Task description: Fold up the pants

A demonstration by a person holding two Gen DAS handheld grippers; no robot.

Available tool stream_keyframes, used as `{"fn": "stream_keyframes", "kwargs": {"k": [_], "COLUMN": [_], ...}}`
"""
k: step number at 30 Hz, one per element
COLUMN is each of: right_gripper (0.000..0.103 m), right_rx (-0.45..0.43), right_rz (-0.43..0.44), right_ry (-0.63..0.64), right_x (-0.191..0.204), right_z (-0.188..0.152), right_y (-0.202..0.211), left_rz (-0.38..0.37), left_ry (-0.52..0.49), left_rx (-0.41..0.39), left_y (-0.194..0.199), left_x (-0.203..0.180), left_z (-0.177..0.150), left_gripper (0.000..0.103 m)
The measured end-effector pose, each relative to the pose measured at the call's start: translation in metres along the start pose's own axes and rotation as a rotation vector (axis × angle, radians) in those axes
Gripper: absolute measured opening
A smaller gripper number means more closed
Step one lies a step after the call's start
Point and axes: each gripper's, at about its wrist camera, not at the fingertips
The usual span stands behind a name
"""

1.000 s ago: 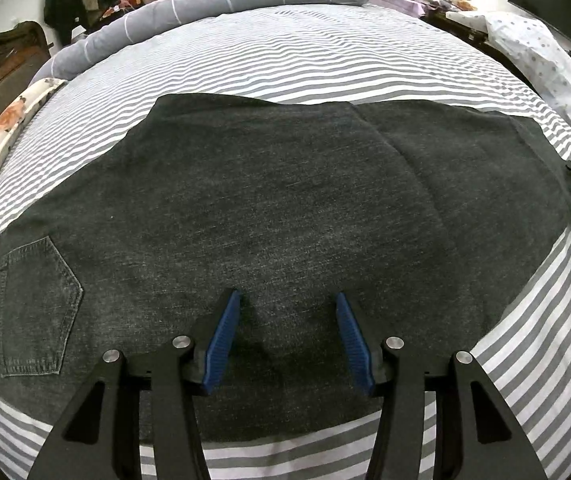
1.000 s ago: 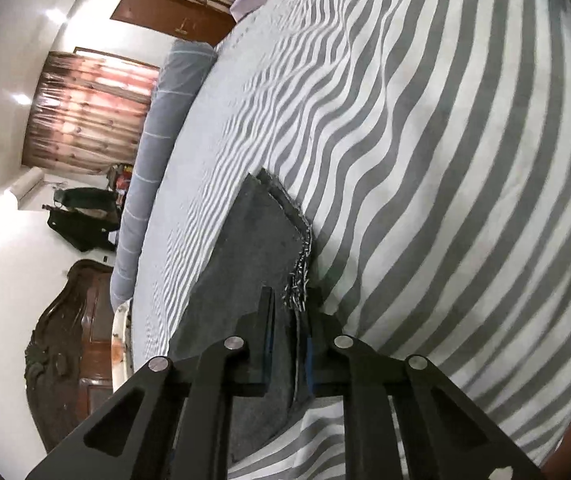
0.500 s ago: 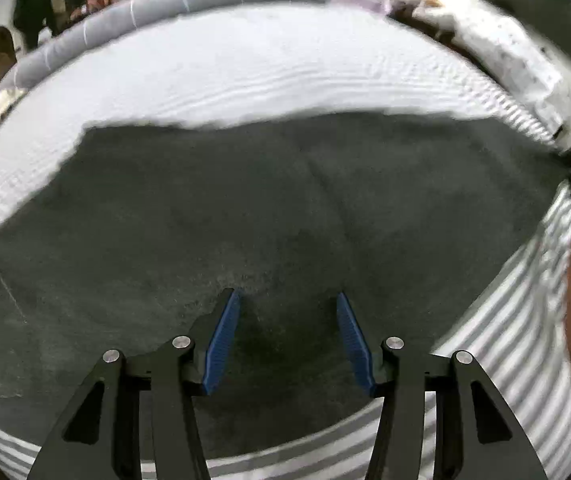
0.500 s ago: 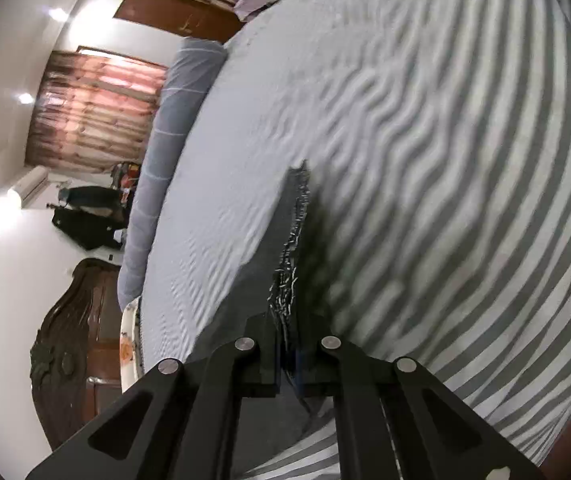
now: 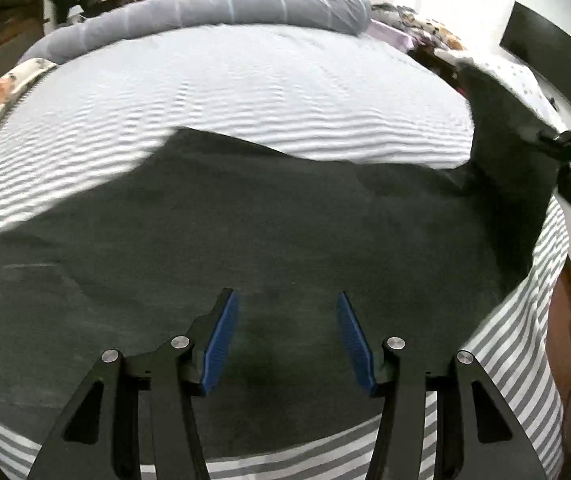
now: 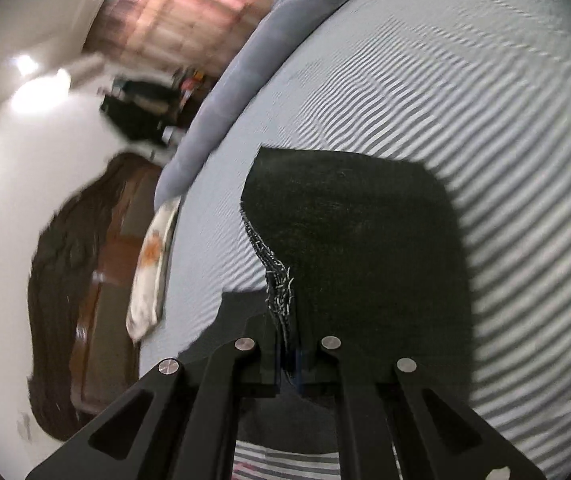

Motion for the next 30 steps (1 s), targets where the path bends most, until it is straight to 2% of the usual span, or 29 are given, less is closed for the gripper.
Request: {"fn": "stream_keyframes", "kwargs": {"k": [4,9,11,14,17,19,20,22,23,26,30], "right_gripper": [0.006,0.006,0.006,0.006,0.007,0.012,0.013,0.024,0.026,0.034,0.035], "right_rx": [0.089,0.197,0.241,0.287,0.327,0.353,0.363,0.383,0.391,0.405,0.404], "right_rz": [-0.002,-0.019,-0.039,-0.066,-0.112,-0.135,-0.132,-0.127,-0.117,-0.107,-0.121], "right_ry": [0.04,0.095,0.131,0.167,0.212,0.215,0.213,0.206,0.195,0.211,0.224], "right_x": [0.036,0.068,0.077,0.083,0.085,0.081,0.078,0.074,0.073,0.074,0.072], "right_z": [-0.019,-0.05,-0.068,-0.088,-0.105,-0.114,-0.115,-0.12,-0.123,-0.131,-0.135], "right_y": [-0.056,-0.116,-0.134,-0.152,-0.165,-0.172,-0.172,-0.174,-0.174,-0.167,-0.149], "left_rz": [0.017,0.024,0.001,-0.072,-0.134,-0.145,-0.136,-0.106,-0.103,-0.14,-0.139], "left_ry": [0.012,0.103,0.165,0.261,0.332,0.368,0.37,0.359,0.36,0.384,0.337], "left_rx": [-0.014,-0.025,-0.029,-0.012,-0.003,-0.019,-0.034,-0.059,-0.067,-0.084,-0.118], "left_y": [0.017,0.025,0.022,0.019,0.016,0.017,0.019,0.021,0.022,0.025,0.028], "left_x": [0.034,0.072,0.081,0.095,0.103,0.109,0.11,0.11,0.11,0.111,0.1], "left_z": [0.0,-0.005,-0.008,-0.015,-0.016,-0.014,-0.014,-0.011,-0.01,-0.009,-0.005], "left_gripper": [0.053,0.055,0.055,0.055,0.055,0.055,0.055,0.055,0.055,0.055,0.055]}}
Point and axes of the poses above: each gripper's, at about its wrist camera, not at the fingertips, and y roughly against the way its jaws point, x to its left, z to its top, and after that the axes turned 2 degrees about -z, right-handed
